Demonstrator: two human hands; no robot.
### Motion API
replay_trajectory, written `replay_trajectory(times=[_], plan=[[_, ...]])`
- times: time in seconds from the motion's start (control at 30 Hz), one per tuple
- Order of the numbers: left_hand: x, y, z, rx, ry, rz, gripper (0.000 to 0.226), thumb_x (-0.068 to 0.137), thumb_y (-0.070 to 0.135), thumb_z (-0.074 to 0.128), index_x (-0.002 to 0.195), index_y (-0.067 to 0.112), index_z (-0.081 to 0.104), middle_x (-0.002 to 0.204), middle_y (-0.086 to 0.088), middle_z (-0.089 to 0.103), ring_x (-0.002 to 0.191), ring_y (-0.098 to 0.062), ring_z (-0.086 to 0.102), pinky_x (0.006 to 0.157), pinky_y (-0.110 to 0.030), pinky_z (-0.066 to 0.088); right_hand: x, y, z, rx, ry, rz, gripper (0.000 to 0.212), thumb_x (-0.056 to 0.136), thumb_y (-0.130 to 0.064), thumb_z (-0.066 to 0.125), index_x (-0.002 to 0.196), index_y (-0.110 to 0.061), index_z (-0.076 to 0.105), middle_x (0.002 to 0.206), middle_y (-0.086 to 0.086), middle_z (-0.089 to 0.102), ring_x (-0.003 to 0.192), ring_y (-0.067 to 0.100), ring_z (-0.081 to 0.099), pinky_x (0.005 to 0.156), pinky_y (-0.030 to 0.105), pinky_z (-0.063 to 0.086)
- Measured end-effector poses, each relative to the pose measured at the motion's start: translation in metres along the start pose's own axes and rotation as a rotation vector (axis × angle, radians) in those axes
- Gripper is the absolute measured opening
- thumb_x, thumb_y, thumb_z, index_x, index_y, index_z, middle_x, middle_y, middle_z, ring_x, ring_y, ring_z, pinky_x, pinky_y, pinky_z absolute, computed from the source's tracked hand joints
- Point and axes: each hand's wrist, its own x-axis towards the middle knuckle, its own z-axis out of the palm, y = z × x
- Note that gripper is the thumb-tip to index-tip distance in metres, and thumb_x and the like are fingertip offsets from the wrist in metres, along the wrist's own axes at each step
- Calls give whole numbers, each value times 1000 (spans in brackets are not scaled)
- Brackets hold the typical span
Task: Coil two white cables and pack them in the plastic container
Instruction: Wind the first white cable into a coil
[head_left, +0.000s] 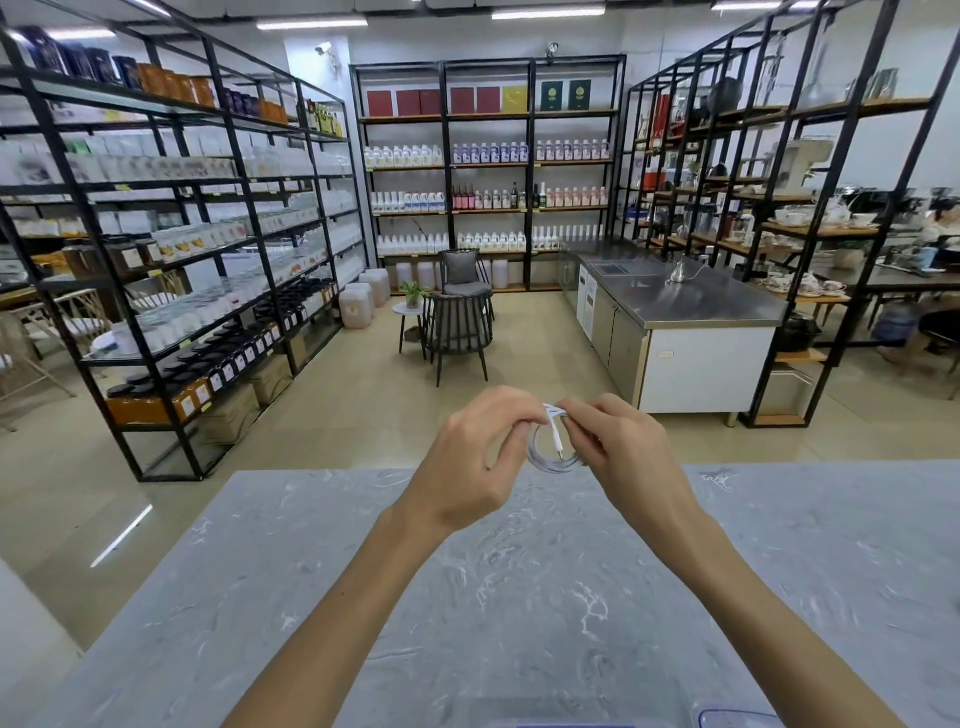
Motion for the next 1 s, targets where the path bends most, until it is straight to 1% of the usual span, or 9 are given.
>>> replay_trajectory(times=[0.17, 0.27, 0.33, 0.4, 0.5, 0.63, 0.77, 0.87, 1.0], plan=[[4, -3, 6, -31, -10, -25, 5, 89, 12, 69, 92, 8, 68, 90, -2, 63, 84, -15, 60, 77, -33, 51, -4, 2, 0, 7, -25, -10, 14, 96, -13, 58, 96, -6, 70, 72, 6, 55, 62, 28, 50, 55, 41, 45], [4, -6, 11, -85, -4, -92, 14, 82, 13, 77, 89, 10, 66, 87, 1, 60, 80, -10, 57, 75, -22, 48, -5, 1, -1, 57, -45, -32, 15, 96, -15, 58, 96, -7, 71, 73, 7, 59, 63, 28, 53, 56, 43, 47], [2, -7, 13, -167, 29, -235, 24, 78, 17, 80, 92, 18, 61, 88, 4, 58, 78, -7, 54, 73, -16, 45, -4, -1, -1, 116, -53, -50, 15, 95, -15, 59, 95, -6, 71, 73, 7, 60, 64, 26, 55, 57, 44, 48], [2, -7, 12, -332, 6, -493, 39, 77, 25, 82, 105, 29, 56, 96, 7, 58, 82, -5, 56, 73, -17, 48, -4, -2, -1, 157, -45, -58, 15, 95, -14, 59, 94, -7, 72, 72, 7, 61, 63, 25, 56, 56, 44, 49], [1, -10, 2, -574, -192, -758, 40, 83, 30, 77, 118, 31, 59, 113, 5, 66, 93, -9, 66, 73, -20, 54, -2, -2, -3, 188, -30, -63, 14, 95, -13, 60, 100, -9, 73, 74, 7, 63, 64, 25, 56, 57, 44, 48], [-3, -10, -4, -632, -282, -668, 23, 92, 24, 66, 114, 17, 70, 106, -11, 74, 74, -15, 61, 63, -26, 50, -1, -4, -6, 188, -66, -94, 18, 96, -18, 59, 107, -17, 73, 74, -14, 53, 64, 12, 51, 57, 29, 45], [-1, -7, -2, -434, -210, -631, 16, 93, 15, 59, 105, 20, 70, 98, -1, 75, 68, -20, 67, 60, -34, 58, -2, -6, -6, 239, -107, -67, 18, 97, -19, 57, 106, -19, 73, 73, -23, 49, 61, 10, 58, 56, 16, 46], [0, -1, 5, -270, -135, -623, 21, 89, 9, 53, 94, 23, 68, 90, 0, 73, 70, -22, 70, 60, -43, 62, -2, -8, -5, 252, -107, -55, 17, 97, -21, 57, 104, -21, 73, 72, -13, 53, 57, 9, 62, 58, 29, 51], [2, -3, -1, -568, -223, -690, 12, 94, 17, 62, 102, 12, 70, 95, -10, 73, 88, -23, 71, 72, -38, 62, -2, -5, -9, 195, -33, -60, 16, 97, -17, 58, 103, -14, 72, 76, -1, 61, 64, 19, 57, 59, 40, 50]])
